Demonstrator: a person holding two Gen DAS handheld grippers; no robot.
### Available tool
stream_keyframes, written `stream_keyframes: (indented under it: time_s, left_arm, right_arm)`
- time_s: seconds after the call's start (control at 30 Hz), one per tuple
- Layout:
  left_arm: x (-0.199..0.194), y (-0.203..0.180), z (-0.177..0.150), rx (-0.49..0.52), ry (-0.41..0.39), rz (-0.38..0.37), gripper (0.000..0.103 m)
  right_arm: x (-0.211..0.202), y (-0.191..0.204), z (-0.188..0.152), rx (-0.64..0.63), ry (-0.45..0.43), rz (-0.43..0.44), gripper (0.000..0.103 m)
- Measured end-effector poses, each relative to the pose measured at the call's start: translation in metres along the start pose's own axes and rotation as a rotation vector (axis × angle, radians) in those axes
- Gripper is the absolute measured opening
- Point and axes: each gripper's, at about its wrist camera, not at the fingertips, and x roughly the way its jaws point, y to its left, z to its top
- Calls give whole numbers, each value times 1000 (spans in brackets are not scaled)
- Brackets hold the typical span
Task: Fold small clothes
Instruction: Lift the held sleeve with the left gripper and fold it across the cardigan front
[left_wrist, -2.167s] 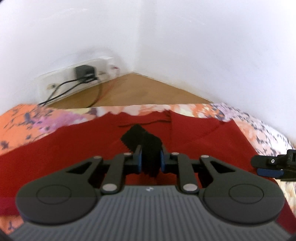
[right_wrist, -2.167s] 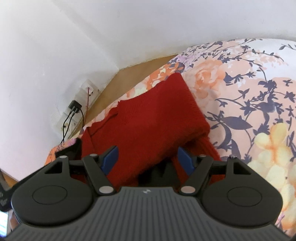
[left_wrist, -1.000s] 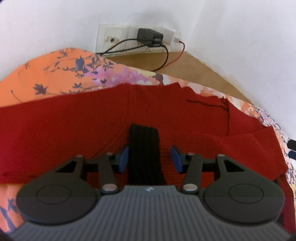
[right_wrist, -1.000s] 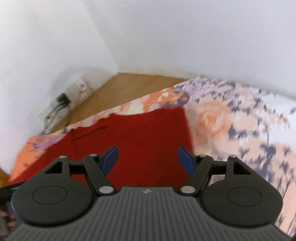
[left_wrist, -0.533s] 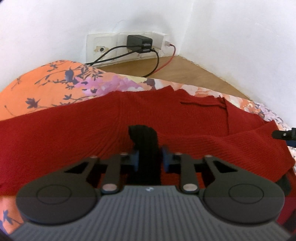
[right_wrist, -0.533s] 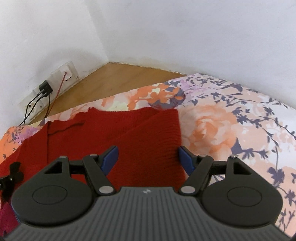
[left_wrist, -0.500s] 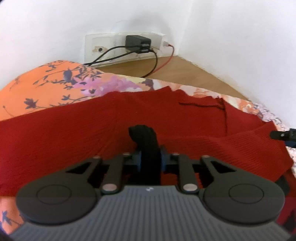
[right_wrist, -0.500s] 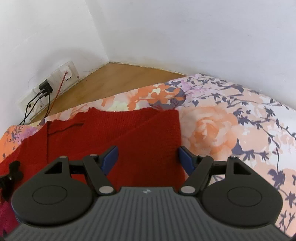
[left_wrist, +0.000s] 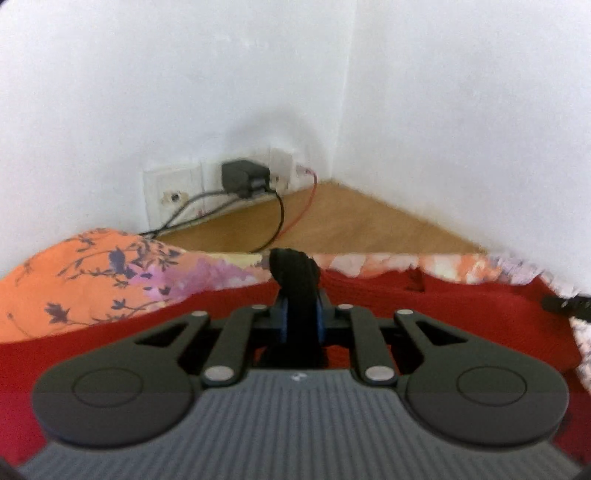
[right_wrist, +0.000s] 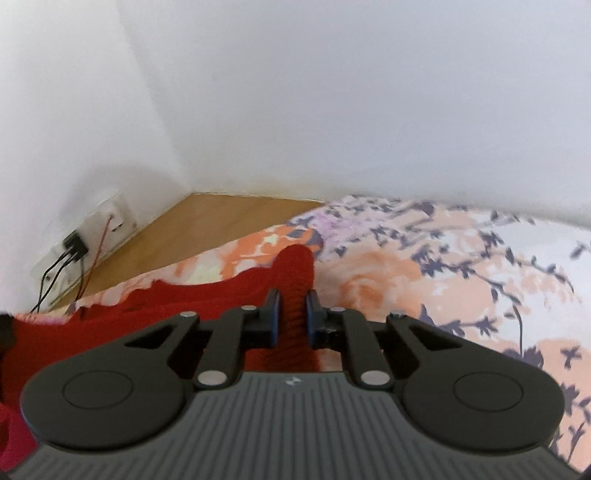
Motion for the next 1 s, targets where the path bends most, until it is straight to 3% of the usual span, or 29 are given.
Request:
stream_keyframes:
  time_s: [0.17,0.23,0.27,0.33,0.4,0.47,0.57,0.87,1.0]
  left_arm:
    - [47,4,-18,10,142,49,18]
    - [51,6,-25,9,135,61,26]
    - [51,6,-26,11,130,70,30]
    - [51,4,-25,29,137,113,48]
    - [50,6,-24,36,152,136,55]
    - [48,9,-21,21,173,131,56]
    - [37,10,-17,1,207,133,56]
    - [-16,37,-15,-91,272,159,56]
    - [-44,66,-19,-223,288,178,56]
  right_arm:
    - [15,-5,-7,-7,56,-27,16]
    - [16,-5,-6,-6,65,-33,20]
    - [17,-5,-7,-8,69,-37,26]
    - [14,-3,-7,-8,80,-32,34]
    - [7,-1,-5,1,81,-21,45]
    - [-4,3,-3,2,70,-6,60]
    - [-24,10,0,5,52,19,66]
    - [-78,28,-8,25,50,103,72]
    - [-93,40,-21,14,74,110,72]
